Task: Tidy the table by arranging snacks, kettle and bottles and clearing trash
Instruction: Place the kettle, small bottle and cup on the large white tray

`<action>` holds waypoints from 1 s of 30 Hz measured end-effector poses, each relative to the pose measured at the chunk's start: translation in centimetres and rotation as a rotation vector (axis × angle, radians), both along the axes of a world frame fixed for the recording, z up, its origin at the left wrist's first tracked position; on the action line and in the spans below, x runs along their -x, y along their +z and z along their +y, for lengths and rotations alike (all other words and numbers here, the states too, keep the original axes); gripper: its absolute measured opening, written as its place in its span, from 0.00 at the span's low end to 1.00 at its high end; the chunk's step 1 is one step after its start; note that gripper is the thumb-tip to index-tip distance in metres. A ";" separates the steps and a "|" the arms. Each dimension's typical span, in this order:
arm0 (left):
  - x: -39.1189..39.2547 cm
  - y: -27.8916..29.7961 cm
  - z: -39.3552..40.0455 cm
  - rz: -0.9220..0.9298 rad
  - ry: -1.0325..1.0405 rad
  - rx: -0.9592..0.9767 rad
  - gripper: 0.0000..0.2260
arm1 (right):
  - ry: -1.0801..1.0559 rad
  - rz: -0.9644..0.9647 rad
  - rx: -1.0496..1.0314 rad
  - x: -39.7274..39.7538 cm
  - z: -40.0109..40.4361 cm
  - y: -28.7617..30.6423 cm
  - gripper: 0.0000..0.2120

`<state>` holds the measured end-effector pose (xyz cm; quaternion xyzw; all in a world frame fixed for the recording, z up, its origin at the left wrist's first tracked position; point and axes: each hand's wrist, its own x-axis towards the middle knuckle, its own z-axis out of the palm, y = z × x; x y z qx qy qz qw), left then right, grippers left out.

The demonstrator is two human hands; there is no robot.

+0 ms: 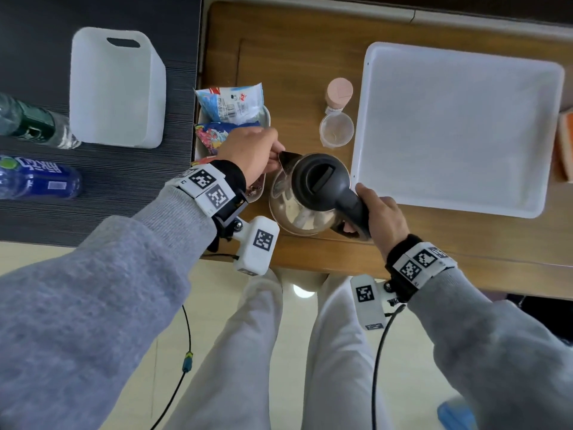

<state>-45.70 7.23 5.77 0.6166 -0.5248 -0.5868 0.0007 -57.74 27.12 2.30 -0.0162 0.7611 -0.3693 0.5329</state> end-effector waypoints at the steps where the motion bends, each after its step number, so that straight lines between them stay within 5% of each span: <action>1: -0.4 0.1 -0.4 0.002 -0.007 0.020 0.12 | -0.018 0.002 0.019 -0.4 -0.4 0.2 0.24; 12: -5.8 1.4 -0.1 -0.036 -0.029 0.170 0.12 | -0.024 -0.001 0.098 -4.0 -1.7 2.5 0.22; 30: -14.9 -0.5 -2.7 0.036 -0.029 0.059 0.11 | 0.028 0.115 0.026 -12.4 -4.9 0.7 0.24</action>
